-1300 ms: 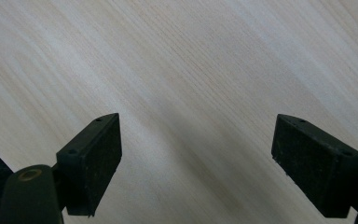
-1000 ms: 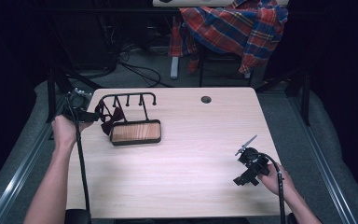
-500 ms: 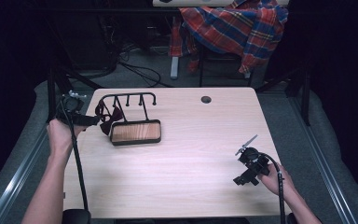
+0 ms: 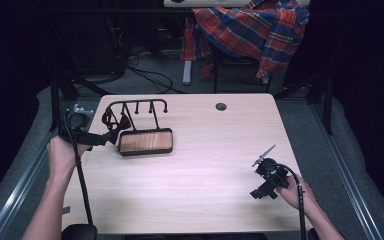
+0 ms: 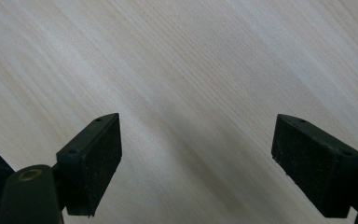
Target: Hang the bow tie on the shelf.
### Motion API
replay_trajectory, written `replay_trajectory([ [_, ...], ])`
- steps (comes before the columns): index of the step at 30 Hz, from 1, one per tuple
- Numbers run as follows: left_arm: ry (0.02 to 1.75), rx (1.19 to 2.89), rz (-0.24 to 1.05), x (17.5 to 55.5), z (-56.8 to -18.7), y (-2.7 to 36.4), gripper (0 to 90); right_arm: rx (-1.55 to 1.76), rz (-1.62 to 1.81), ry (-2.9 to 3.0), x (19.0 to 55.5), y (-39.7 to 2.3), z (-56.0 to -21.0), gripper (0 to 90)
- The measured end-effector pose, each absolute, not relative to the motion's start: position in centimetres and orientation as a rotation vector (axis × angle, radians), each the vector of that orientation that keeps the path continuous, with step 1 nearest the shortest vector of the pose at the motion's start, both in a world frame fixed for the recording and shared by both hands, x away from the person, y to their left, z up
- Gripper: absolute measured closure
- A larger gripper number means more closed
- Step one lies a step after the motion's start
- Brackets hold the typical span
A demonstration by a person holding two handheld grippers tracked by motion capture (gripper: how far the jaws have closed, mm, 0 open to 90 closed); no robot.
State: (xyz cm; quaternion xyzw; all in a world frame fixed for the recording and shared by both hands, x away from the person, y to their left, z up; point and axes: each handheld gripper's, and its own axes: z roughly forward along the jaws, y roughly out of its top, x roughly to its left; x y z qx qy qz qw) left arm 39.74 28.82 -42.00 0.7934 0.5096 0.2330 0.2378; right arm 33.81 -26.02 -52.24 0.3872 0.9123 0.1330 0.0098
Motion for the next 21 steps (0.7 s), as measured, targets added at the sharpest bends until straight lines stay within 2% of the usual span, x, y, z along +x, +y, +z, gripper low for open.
replay_trajectory([
  [21,1.389,2.334,0.567,35.0,-46.7,26.7,0.4,1.184,0.391,2.859,33.8,-25.9,-52.3,15.9],
])
